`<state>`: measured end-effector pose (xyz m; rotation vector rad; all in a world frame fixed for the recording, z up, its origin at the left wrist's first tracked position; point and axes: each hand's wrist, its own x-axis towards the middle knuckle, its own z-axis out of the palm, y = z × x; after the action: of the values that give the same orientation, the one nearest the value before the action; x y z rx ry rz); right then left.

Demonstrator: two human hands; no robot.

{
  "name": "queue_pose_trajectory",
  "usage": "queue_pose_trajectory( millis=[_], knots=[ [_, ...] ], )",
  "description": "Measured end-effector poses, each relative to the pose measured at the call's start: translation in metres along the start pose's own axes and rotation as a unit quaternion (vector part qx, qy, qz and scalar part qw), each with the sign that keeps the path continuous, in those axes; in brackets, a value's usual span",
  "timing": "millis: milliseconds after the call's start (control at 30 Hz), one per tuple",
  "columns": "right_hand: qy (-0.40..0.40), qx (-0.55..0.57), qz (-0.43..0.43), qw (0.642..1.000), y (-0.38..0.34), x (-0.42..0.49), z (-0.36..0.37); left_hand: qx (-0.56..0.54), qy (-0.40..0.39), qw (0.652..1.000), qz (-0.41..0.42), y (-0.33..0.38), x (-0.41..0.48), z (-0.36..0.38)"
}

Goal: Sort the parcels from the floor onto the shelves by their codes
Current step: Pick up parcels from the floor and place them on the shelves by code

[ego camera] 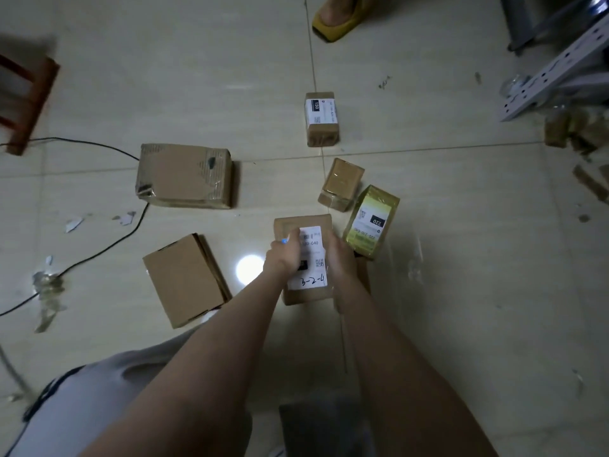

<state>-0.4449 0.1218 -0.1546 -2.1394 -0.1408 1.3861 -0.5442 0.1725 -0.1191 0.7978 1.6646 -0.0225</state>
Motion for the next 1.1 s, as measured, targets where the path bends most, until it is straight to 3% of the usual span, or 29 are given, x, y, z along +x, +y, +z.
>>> queue_pose_trajectory(
  millis=[167, 367, 567, 667, 900, 1000, 1100],
  knots=[
    [0.025, 0.016, -0.069, 0.997, -0.070, -0.070, -0.034, -0.047, 0.053, 0.996, 0.059, 0.042, -0.066, -0.015],
    [0.131, 0.113, -0.107, 0.979, -0.176, -0.188, -0.106, -0.002, 0.096, 0.979, 0.179, 0.131, -0.219, -0.038],
    [0.212, 0.268, -0.127, 0.931, -0.275, -0.364, -0.221, 0.032, 0.039, 0.945, 0.323, 0.231, -0.419, -0.071],
    [0.232, 0.333, -0.173, 0.897, -0.313, -0.458, -0.274, 0.047, 0.005, 0.907, 0.418, 0.272, -0.512, -0.083],
    [0.322, 0.460, -0.276, 0.780, -0.350, -0.644, -0.328, -0.011, -0.103, 0.844, 0.525, 0.317, -0.694, -0.116],
    [0.345, 0.506, -0.316, 0.725, -0.354, -0.701, -0.328, -0.051, -0.152, 0.826, 0.541, 0.321, -0.743, -0.138],
    [0.351, 0.511, -0.360, 0.697, -0.354, -0.742, -0.320, -0.082, -0.205, 0.818, 0.531, 0.316, -0.763, -0.155]
  ],
)
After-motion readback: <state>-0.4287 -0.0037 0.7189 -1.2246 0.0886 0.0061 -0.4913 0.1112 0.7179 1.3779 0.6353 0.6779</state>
